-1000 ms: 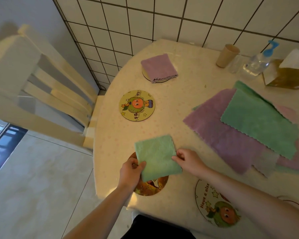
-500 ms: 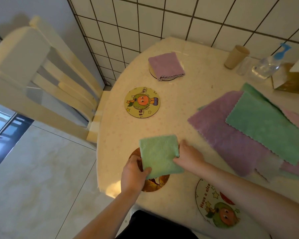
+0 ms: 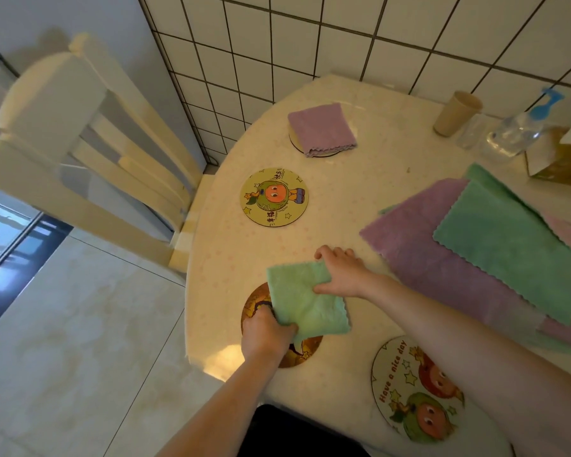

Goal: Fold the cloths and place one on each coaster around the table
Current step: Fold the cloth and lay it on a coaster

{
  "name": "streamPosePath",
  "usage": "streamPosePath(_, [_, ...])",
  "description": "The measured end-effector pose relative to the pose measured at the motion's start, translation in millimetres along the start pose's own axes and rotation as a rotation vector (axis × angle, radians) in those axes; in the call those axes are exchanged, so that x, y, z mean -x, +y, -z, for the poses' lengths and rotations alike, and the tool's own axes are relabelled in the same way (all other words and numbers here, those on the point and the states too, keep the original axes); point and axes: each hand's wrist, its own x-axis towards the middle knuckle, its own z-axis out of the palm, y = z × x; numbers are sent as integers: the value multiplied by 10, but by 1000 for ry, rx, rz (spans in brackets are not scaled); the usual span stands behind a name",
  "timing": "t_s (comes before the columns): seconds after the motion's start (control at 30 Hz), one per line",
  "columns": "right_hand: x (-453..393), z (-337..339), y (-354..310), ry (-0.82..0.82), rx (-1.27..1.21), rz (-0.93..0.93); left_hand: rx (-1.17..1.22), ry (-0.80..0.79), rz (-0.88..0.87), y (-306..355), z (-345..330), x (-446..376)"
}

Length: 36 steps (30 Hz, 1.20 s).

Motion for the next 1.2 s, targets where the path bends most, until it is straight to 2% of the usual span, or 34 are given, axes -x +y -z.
streamPosePath(0.17, [-61,32,55,-109,17,-23,180,-163,5,10,115,-42])
streamPosePath(0.23, [-94,79,99,-136,-46,0,282,-234,-26,40,199,-60])
streamPosePath(0.37, [-116,311,195,-119,-575,47,519,-354,-72,158,457,-186])
streamPosePath(0.53, [-276,679,249,-87,-960,-23,699,-382,-80,400,854,-590])
streamPosePath(0.63, [-456,828,211,-64,-1020,-29,774,-360,-104,594,1123,-858])
streamPosePath(0.77, [-734,890,80,73,-1111,-114,867,-273,-82,809,1378,-1347])
streamPosePath(1.0, [-1110,748,-141,302,-1152,-313,735,-150,-113,1038,1505,-2118])
streamPosePath(1.2, [-1244,641,-154,395,-876,-394,408,9,-191,1106,1561,-2456])
